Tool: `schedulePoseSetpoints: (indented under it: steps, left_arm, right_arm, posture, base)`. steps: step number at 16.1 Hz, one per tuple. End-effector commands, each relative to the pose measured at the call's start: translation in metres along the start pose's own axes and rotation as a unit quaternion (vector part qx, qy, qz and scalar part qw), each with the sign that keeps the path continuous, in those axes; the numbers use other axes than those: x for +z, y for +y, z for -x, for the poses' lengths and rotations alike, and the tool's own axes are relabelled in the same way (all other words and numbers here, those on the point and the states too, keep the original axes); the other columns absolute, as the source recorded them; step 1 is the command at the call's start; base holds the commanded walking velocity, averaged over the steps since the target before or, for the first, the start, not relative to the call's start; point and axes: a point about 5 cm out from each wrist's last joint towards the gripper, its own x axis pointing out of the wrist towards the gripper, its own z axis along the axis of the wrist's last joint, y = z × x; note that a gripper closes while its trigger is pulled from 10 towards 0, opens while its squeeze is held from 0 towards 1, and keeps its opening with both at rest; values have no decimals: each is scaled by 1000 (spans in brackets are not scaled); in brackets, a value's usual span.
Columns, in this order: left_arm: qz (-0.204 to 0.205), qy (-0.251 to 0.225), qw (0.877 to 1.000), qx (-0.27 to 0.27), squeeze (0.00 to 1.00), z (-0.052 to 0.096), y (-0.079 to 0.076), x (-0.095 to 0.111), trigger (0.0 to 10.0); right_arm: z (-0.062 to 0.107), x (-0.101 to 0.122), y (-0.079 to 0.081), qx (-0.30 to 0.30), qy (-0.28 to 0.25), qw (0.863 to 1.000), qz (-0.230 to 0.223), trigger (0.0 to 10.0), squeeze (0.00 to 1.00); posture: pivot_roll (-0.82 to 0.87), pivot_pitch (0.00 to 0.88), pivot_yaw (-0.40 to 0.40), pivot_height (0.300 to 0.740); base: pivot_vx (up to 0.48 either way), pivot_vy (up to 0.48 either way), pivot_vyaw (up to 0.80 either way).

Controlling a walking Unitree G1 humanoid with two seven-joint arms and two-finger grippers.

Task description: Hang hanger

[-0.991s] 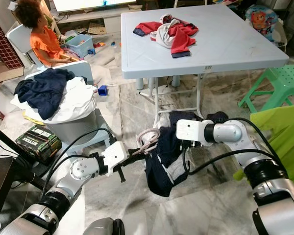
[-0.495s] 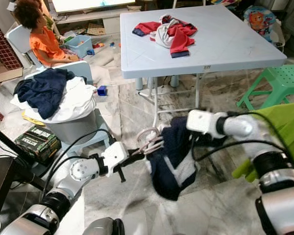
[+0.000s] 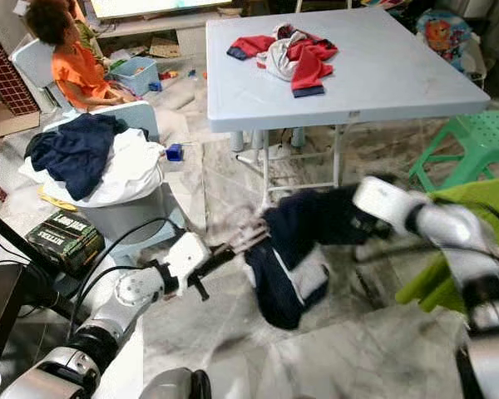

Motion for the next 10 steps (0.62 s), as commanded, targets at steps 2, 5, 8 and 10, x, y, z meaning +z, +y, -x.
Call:
schedulePoseSetpoints:
  steps: [2, 5, 8, 10]
  left_arm:
    - [12, -26, 999, 25, 0, -4, 9, 11, 0]
    - [23, -30, 999, 16, 0, -7, 8, 13, 0]
    - [26, -34, 999, -17, 0, -9, 0, 14, 0]
    - [22, -33, 999, -28, 0, -9, -3, 14, 0]
  right_arm:
    - [9, -12, 8, -2, 7, 998, -56, 10000, 0]
    - [12, -19, 34, 60, 13, 991, -118, 10000, 0]
    - [3, -5, 88, 129, -22, 965, -228, 10000, 0]
    - [-8, 12, 104, 124, -53, 947, -290, 10000, 0]
  posture:
    - [-109, 0, 67, 740]
    - [-112, 0, 73, 740]
    - [-105, 0, 74, 740]
    - [-102, 0, 80, 740]
  base:
    - [0, 0, 0]
    - [0, 0, 0]
    - [0, 0, 0]
    - [0, 0, 0]
